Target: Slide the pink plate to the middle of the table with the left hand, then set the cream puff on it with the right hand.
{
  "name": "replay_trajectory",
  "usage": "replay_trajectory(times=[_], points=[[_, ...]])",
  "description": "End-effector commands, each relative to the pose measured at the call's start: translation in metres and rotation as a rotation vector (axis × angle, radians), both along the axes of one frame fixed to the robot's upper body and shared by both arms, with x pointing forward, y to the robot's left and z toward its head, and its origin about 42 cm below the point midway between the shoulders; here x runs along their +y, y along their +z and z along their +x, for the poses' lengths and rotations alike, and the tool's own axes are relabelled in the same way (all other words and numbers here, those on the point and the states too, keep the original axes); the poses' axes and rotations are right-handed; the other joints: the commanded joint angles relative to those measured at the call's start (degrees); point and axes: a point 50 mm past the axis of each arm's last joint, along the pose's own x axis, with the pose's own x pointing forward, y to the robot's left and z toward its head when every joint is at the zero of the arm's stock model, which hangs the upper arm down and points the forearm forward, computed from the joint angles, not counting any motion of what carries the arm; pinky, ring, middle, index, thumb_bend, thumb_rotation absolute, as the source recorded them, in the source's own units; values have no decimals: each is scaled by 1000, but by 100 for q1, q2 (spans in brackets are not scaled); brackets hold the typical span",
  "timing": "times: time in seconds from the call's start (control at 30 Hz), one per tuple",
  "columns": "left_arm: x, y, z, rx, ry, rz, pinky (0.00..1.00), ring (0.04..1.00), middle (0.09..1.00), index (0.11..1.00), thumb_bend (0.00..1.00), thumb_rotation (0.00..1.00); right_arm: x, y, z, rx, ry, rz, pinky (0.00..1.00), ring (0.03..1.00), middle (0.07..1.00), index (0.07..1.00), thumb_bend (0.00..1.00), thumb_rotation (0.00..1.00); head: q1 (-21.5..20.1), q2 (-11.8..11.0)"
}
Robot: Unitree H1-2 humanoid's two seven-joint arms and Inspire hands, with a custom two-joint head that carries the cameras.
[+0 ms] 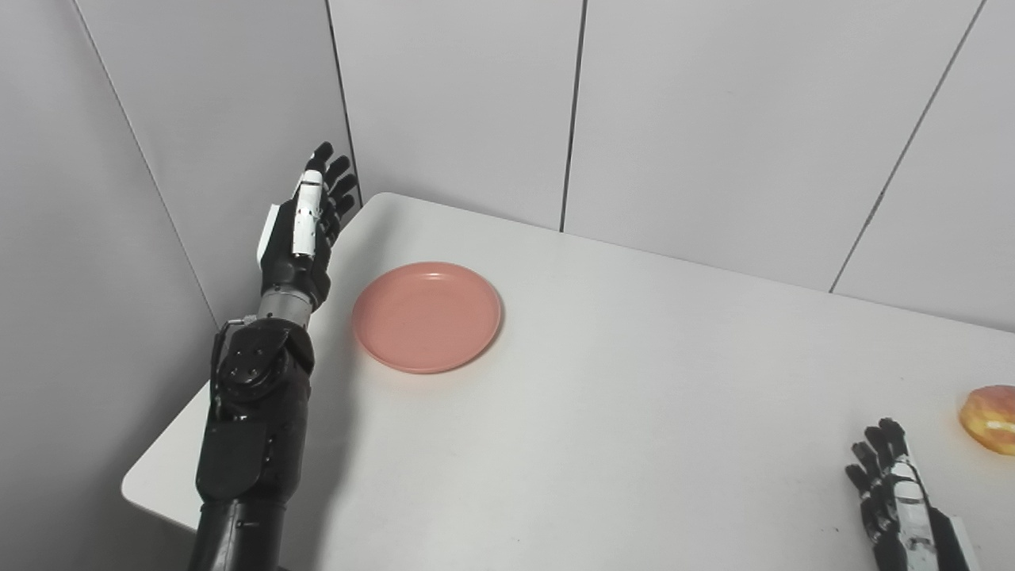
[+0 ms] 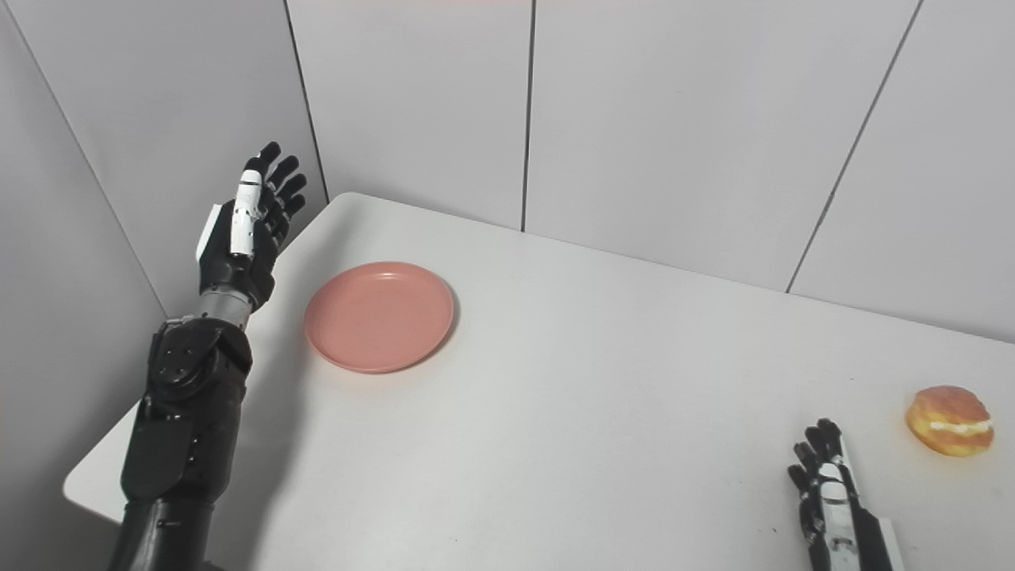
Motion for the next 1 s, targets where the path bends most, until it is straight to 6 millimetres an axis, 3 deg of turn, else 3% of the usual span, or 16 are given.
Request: replay_trajectory(times=[0.0,0.27,0.43,0.97], points=[[9,16,1,-73,14,33,969,952,955,957,392,1000,0,-22,-15,101,6,5,1000,1000,1000,1000,73,1000,3,10],[18,0,4,-29,31,-3,975,958,959,940,405,1000,-1,-22,-15,98,11,7,1000,1000,1000,1000,70,1000,0,20],[20,-10,5,-11,24,-44,940,956,957,952,363,1000,0,-20,-15,98,7,7,1000,1000,1000,1000,77,1000,17,13],[38,-38,11,77,39,-72,974,937,938,940,353,1000,-1,-20,-15,99,10,12,1000,1000,1000,1000,78,1000,46,30]])
